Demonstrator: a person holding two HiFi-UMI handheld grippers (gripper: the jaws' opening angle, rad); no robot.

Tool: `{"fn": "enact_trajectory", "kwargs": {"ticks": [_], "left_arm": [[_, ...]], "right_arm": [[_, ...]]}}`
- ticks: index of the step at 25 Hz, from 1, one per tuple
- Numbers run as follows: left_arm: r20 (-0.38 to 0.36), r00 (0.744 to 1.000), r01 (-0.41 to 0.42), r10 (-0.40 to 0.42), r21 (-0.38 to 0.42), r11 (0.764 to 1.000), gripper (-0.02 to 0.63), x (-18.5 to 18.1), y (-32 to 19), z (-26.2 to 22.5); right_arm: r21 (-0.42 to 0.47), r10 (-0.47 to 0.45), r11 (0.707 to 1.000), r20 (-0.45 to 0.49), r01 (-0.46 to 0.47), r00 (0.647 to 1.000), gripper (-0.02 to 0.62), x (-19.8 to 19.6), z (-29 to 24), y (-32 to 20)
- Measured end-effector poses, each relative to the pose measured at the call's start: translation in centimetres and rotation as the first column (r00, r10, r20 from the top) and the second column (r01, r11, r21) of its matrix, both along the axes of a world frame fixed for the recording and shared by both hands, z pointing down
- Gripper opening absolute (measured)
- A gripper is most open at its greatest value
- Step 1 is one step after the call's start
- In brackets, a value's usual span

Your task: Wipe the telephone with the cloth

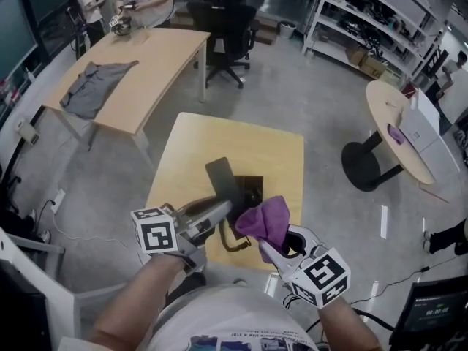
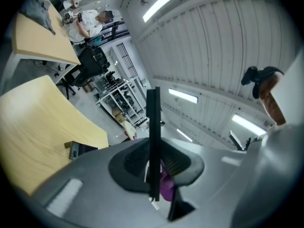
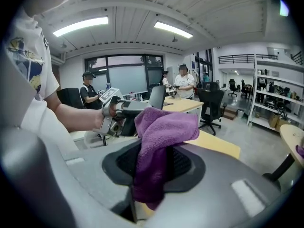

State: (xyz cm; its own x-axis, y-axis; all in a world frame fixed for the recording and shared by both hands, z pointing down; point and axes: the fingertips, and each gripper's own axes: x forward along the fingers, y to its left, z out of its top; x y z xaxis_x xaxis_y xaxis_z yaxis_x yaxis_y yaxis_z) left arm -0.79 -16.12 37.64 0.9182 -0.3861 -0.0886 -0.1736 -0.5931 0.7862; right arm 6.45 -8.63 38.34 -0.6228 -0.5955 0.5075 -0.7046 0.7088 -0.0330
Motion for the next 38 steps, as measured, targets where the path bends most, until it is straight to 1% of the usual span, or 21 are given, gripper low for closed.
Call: {"fn": "enact_trajectory", "kwargs": {"ticks": [5,8,11,15,18,25,34,38], "left_arm": [[0.013,1.0,-0.015,0.015,0.0,1.0,0.081,0.7,0.4,0.6],[0.016,0.999,-0.035,0.035,0.007,0.999,0.081,1.4,0.7,1.0],[0.034,0.998,-0.051,0.051,0.01,0.999,0.081,1.9,1.1,1.3],[0.046,0.998,-0.054,0.054,0.01,0.998,0.081,2.3,1.4,1.7],[0.044,0.998,-0.043,0.043,0.003,0.999,0.081,2.3,1.2,1.9],[0.026,1.0,-0.002,0.003,-0.008,1.0,0.081,0.7,0.1,2.0],[-0.006,0.999,0.039,-0.039,-0.014,0.999,0.081,-1.0,-1.6,1.1],[-0.013,0.999,0.043,-0.043,-0.008,0.999,0.081,-1.3,-2.3,0.7]], "right_arm": [[0.119,-0.003,0.993,-0.02,0.006,1.0,0.117,-0.3,-4.6,-2.2],[0.171,0.007,0.985,-0.042,0.001,0.999,0.117,-0.8,-6.4,-4.4],[0.188,0.023,0.982,-0.079,-0.008,0.997,0.117,-1.5,-6.9,-6.3],[0.205,0.028,0.979,-0.167,0.007,0.986,0.117,-2.6,-6.4,-7.2],[0.192,0.006,0.981,-0.208,0.034,0.978,0.117,-3.4,-5.6,-6.8],[0.118,-0.023,0.992,-0.234,0.052,0.972,0.117,-4.0,-2.7,-4.7],[0.036,-0.026,0.999,-0.262,0.036,0.965,0.117,-3.4,0.2,-1.7],[0.002,-0.028,1.0,-0.275,0.03,0.961,0.117,-3.0,1.3,-0.8]]}}
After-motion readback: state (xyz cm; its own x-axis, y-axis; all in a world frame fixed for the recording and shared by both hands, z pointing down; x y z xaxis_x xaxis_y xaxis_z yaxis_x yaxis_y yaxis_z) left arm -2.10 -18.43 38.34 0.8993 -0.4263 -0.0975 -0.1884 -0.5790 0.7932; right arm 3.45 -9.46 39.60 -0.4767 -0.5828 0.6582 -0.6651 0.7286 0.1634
